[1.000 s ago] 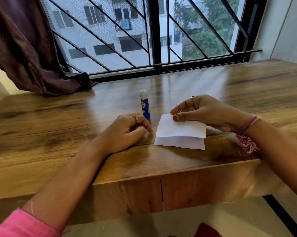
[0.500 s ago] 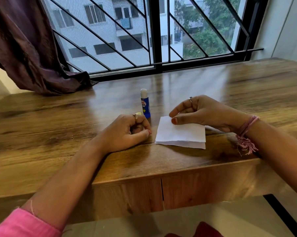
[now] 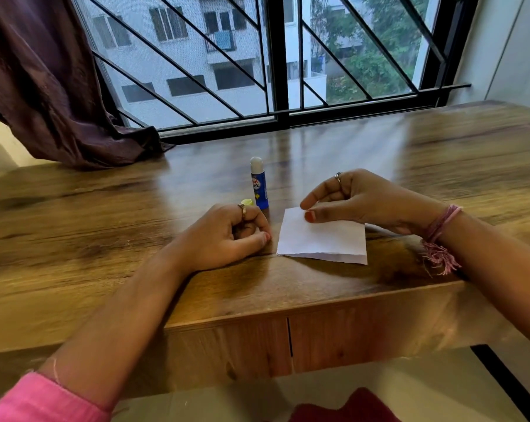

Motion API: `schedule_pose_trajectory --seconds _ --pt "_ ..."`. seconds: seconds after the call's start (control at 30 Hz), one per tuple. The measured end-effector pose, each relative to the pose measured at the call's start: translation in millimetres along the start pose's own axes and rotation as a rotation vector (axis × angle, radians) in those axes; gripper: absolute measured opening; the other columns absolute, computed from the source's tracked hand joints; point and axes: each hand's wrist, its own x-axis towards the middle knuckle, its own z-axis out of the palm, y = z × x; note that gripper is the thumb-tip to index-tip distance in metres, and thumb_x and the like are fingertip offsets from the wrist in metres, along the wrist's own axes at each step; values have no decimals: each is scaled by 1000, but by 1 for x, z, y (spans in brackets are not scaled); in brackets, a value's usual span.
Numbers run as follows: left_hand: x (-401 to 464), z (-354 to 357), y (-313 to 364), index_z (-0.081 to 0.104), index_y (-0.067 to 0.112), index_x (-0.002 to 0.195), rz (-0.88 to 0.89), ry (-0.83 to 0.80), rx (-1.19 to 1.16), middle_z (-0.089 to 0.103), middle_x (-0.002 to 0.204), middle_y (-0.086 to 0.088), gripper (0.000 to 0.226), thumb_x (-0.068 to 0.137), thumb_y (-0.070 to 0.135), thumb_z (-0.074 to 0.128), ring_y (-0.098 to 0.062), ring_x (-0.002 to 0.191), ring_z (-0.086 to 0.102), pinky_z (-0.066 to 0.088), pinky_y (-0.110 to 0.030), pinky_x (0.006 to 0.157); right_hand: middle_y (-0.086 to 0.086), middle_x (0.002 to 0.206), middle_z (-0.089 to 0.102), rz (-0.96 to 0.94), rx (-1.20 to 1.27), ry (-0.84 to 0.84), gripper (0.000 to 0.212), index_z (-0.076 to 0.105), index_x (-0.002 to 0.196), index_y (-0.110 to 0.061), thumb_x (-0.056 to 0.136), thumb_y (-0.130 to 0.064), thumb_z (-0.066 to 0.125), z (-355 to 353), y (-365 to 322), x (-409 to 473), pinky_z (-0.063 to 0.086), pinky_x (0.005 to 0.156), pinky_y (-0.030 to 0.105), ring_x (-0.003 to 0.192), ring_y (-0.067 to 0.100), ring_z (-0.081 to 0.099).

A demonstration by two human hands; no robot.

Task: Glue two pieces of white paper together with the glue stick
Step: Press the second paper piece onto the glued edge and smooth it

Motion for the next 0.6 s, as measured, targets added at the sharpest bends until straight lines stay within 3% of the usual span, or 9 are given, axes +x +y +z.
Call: schedule_pose_trajectory --seconds 0.17,0.37,0.6 --pt "0 0 0 67 16 85 3 -5 3 50 62 -17 2 87 16 66 -12 53 43 36 -15 51 8 92 76 -4 -9 4 38 72 98 -13 64 -29 77 0 1 1 58 72 27 82 21 71" --pt "0 1 -1 67 16 83 -3 11 5 45 56 5 3 86 17 68 -7 51 42 34 -12 50 8 92 76 -8 -14 -2 38 71 98 -12 64 -28 78 0 2 1 57 77 31 84 21 71" --pt "0 3 -1 67 15 82 -8 29 0 44 56 3 8 85 22 69 -6 50 42 35 -10 51 8 92 76 -24 -41 3 38 72 98 -13 64 -29 77 0 2 0 57 77 29 84 20 71"
